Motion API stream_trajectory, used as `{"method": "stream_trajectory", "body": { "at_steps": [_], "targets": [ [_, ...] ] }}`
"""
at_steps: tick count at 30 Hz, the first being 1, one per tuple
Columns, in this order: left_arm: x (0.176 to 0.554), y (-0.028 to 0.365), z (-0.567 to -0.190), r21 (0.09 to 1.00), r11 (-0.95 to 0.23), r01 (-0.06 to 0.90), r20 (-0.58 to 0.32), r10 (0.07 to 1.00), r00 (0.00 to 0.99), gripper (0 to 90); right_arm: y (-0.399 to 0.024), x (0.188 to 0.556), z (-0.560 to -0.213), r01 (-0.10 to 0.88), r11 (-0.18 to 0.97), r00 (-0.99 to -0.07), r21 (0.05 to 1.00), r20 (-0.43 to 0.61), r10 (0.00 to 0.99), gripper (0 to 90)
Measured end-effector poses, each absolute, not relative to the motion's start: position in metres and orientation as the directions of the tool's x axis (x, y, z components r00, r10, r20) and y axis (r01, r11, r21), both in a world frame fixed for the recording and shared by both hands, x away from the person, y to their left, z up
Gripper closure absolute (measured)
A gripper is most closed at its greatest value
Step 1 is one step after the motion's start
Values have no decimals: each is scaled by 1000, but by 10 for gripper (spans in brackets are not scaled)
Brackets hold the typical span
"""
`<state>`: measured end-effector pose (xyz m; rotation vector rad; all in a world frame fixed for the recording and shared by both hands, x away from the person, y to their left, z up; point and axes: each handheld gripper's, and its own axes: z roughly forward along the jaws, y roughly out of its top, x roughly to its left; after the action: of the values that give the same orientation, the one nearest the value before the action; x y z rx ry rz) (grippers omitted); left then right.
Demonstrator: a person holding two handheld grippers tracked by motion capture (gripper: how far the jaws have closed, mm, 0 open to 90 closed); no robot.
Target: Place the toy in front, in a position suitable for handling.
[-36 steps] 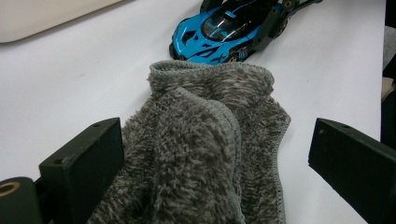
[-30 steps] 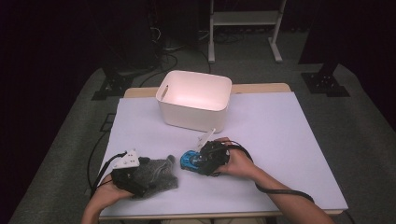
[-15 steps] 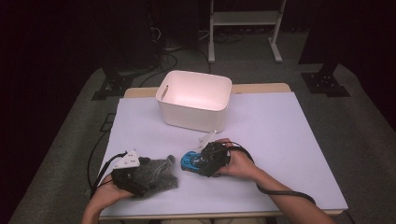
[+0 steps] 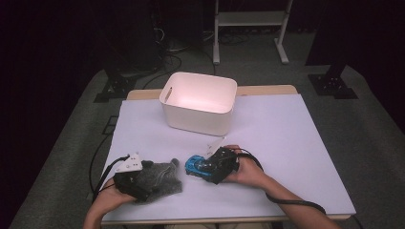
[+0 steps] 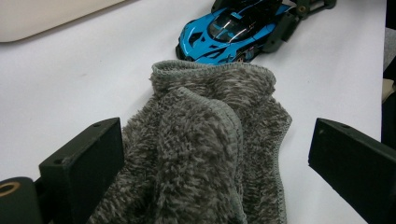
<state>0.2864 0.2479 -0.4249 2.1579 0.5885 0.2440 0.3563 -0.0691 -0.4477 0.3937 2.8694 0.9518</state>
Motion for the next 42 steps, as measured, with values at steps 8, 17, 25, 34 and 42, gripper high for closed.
{"method": "stream_trajectory", "body": {
  "at_steps": [8, 17, 25, 34, 42],
  "targets": [
    [286, 248, -425, 794, -516, 321, -33, 491, 871, 27, -70, 355, -447, 217, 770, -959, 599, -18, 284, 249],
    [286, 248, -424, 796, -515, 319, -32, 489, 871, 27, -72, 354, -439, 215, 773, -963, 597, -1, 268, 254],
    [286, 248, -424, 797, -514, 317, -32, 488, 872, 27, -83, 351, -429, 225, 763, -963, 606, 20, 268, 254],
    [286, 244, -424, 794, -521, 314, -30, 482, 876, 27, -118, 336, -408, 232, 753, -962, 616, 30, 272, 254],
    [286, 240, -424, 793, -525, 310, -28, 476, 879, 27, -145, 323, -414, 219, 762, -969, 609, 46, 242, 253]
  ]
}}
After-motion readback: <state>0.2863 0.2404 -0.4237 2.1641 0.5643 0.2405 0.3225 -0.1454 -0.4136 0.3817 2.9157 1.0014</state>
